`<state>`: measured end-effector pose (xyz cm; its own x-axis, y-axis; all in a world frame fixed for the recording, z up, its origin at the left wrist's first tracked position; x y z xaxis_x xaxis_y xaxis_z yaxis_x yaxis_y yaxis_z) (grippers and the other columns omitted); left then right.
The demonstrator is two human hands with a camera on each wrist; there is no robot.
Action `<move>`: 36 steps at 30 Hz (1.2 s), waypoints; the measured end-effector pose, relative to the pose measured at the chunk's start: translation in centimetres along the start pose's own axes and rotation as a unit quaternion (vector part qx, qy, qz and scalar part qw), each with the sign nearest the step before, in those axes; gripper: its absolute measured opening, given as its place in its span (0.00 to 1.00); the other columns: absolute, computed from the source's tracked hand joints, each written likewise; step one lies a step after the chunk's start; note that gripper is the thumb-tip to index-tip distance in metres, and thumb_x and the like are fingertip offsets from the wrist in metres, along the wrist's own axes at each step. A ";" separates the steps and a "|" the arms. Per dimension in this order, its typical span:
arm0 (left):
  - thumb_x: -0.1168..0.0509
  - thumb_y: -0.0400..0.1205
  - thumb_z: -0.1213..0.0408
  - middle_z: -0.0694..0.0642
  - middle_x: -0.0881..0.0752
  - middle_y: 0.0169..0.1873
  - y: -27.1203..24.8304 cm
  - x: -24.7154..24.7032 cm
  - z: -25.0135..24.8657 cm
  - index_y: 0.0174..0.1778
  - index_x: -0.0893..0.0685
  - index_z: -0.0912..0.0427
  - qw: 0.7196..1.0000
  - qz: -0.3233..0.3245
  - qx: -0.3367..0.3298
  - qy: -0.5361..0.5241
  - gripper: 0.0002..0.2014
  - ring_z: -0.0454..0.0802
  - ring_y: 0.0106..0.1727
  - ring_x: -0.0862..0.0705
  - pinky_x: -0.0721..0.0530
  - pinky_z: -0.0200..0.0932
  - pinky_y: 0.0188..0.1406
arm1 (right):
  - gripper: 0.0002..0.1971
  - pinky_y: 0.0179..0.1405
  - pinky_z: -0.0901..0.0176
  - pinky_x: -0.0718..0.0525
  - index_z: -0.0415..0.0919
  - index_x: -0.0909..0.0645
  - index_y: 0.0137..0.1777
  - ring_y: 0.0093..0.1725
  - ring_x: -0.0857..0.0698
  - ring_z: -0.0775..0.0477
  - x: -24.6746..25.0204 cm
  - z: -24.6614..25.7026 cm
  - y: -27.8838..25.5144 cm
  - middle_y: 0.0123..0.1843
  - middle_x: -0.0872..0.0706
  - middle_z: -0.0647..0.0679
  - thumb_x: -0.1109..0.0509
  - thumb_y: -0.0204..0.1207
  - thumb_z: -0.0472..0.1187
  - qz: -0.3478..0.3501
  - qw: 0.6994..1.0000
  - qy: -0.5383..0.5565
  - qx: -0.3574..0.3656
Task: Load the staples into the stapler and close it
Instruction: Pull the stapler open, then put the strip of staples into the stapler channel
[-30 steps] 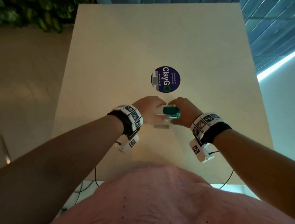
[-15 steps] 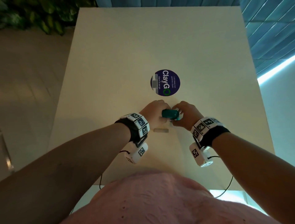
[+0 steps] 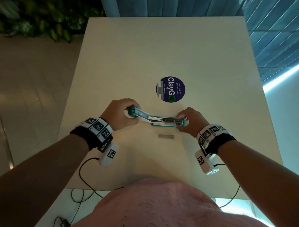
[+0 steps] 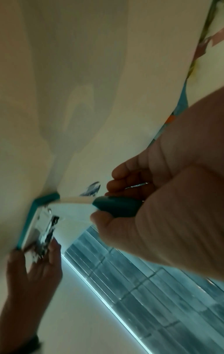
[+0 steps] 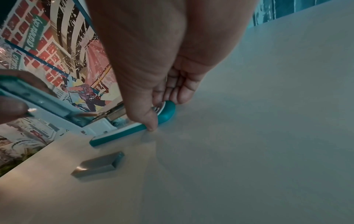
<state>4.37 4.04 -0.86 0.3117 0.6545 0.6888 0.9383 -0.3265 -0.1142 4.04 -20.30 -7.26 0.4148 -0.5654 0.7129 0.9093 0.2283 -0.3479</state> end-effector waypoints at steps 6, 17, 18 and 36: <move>0.25 0.66 0.66 0.54 0.12 0.37 -0.1 -1.2 3.8 0.40 0.15 0.53 0.993 0.060 0.057 0.085 0.10 0.52 0.37 0.16 0.16 0.50 0.40 | 0.16 0.52 0.55 0.20 0.41 0.18 0.49 0.46 0.22 0.48 0.0 0.2 -0.2 0.51 0.17 0.41 0.22 0.60 0.35 0.001 1.000 -0.012 -0.005; 0.27 0.67 0.66 0.53 0.14 0.37 -0.6 -2.5 5.7 0.42 0.14 0.53 0.995 0.032 0.051 0.082 0.09 0.51 0.38 0.18 0.25 0.33 0.35 | 0.17 0.56 0.56 0.23 0.45 0.24 0.56 0.55 0.25 0.47 -0.6 4.9 -2.6 0.55 0.20 0.47 0.27 0.67 0.41 -0.025 0.991 -0.064 0.112; 0.27 0.67 0.66 0.52 0.14 0.38 -0.6 -2.6 5.7 0.43 0.14 0.53 0.995 0.031 0.054 0.081 0.09 0.50 0.38 0.18 0.26 0.32 0.35 | 0.16 0.56 0.53 0.21 0.45 0.24 0.55 0.55 0.25 0.46 -1.5 5.8 -3.2 0.55 0.19 0.47 0.28 0.68 0.44 -0.001 0.988 -0.075 0.133; 0.25 0.68 0.64 0.52 0.14 0.37 -0.8 -2.7 5.8 0.43 0.14 0.51 0.997 0.018 0.050 0.059 0.10 0.49 0.39 0.18 0.27 0.32 0.35 | 0.05 0.48 0.52 0.19 0.41 0.20 0.48 0.49 0.23 0.45 -1.2 6.4 -1.7 0.47 0.18 0.44 0.36 0.75 0.39 -0.005 0.987 -0.103 0.121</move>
<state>3.63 6.46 -6.76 0.3318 0.5563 0.7618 0.9386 -0.2755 -0.2076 2.22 -14.90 -3.59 0.3820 -0.4011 0.8326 0.8844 0.4200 -0.2034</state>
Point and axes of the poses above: each hand's wrist, its own y-axis towards the middle knuckle, its own x-axis out of the back of the hand, z = x × y, the point moved 7 cm from there along y, towards the middle knuckle
